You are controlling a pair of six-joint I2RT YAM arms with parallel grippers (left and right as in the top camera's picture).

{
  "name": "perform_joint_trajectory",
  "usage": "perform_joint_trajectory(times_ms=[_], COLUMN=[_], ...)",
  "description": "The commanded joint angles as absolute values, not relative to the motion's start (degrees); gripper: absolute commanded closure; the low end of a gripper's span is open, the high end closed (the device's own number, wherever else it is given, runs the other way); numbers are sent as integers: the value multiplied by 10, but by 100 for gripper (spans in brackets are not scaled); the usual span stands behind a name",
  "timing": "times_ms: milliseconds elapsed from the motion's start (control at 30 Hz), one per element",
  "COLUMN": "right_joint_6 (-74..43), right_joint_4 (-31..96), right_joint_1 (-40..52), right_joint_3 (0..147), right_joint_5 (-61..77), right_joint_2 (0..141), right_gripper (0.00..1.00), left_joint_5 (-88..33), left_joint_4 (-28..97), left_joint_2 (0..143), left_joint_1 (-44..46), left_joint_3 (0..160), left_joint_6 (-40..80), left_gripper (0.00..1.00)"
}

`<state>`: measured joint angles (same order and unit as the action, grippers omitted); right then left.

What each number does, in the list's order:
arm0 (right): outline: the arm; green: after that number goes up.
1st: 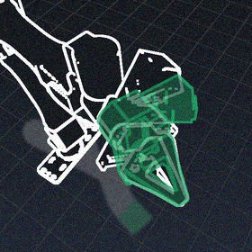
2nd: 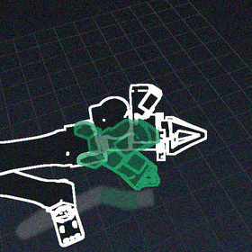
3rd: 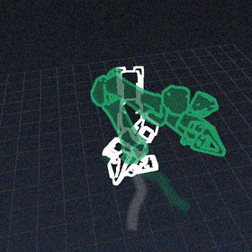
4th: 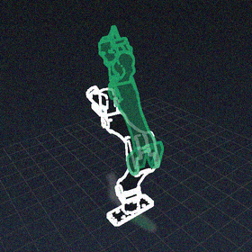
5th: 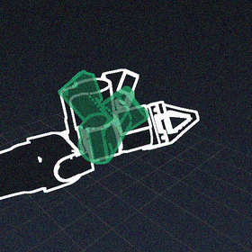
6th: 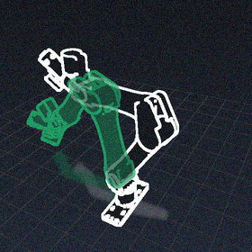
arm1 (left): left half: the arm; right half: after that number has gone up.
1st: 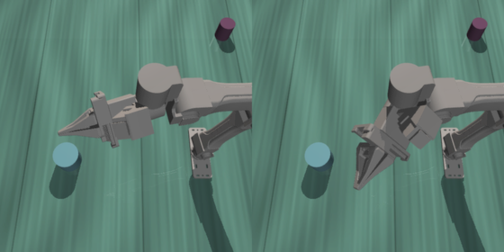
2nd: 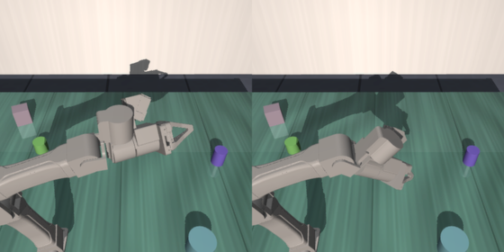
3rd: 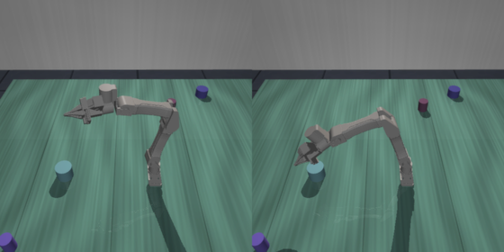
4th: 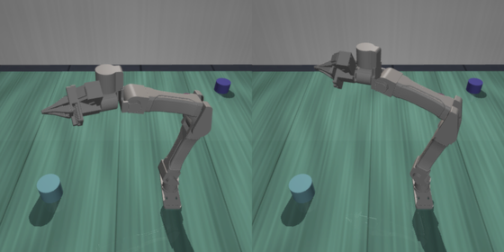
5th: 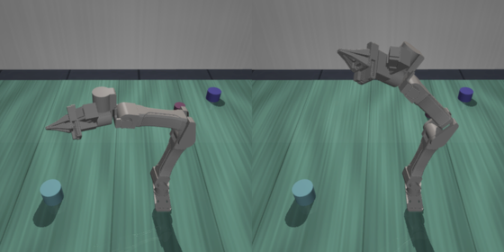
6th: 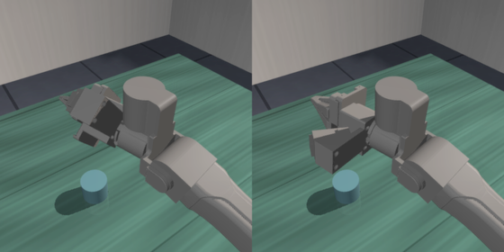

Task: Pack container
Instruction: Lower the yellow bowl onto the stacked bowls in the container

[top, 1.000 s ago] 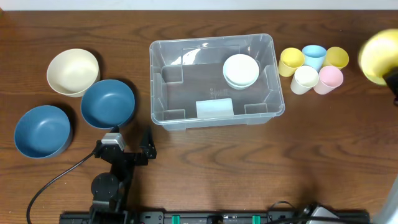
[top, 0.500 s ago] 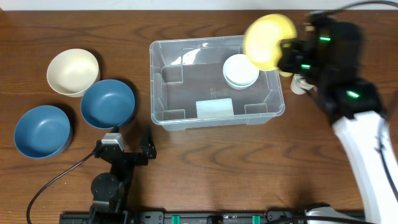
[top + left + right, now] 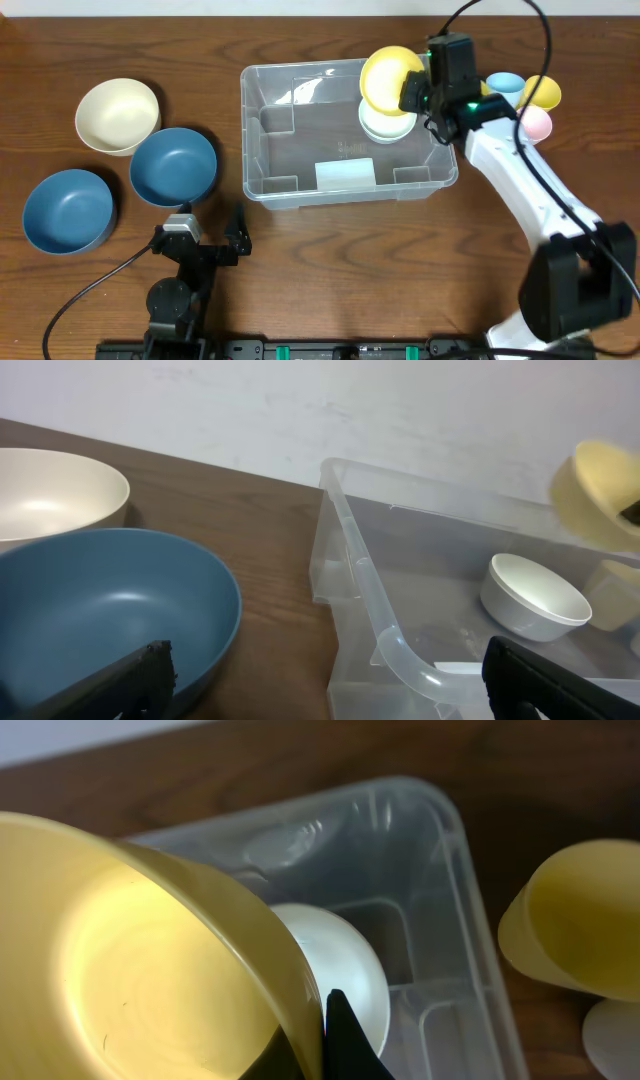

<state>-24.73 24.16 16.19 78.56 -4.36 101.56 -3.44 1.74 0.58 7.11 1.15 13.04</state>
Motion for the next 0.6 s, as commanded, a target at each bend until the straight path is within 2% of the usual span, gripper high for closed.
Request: perform_joint_trajectory(times_ms=[0, 33, 67, 133, 167, 200, 233, 567], right_joint_6=[-239, -239, -239, -239, -239, -239, -238, -235], right_joint_4=[239, 240, 242, 247, 248, 249, 249, 299], right_joint_1=[165, 166, 166, 166, 166, 166, 166, 166], right_joint_3=[786, 786, 786, 786, 786, 786, 786, 823], right_joint_5=[-57, -57, -56, -56, -54, -50, -43, 36], right_joint_2=[1041, 1046, 1052, 1057, 1057, 1057, 1056, 1054], right_gripper=[99, 99, 93, 40, 19, 7, 1, 1], left_joint_5=[-33, -33, -33, -33, -33, -33, -33, -33], left_joint_4=[38, 38, 38, 38, 38, 38, 38, 39], left_joint_2=[2, 2, 2, 2, 2, 2, 2, 2], left_joint_1=[68, 68, 68, 68, 68, 68, 68, 68], left_joint_3=[2, 2, 2, 2, 2, 2, 2, 2], left_joint_6=[119, 119, 119, 119, 119, 119, 119, 119], left_gripper=[2, 2, 2, 2, 2, 2, 2, 2])
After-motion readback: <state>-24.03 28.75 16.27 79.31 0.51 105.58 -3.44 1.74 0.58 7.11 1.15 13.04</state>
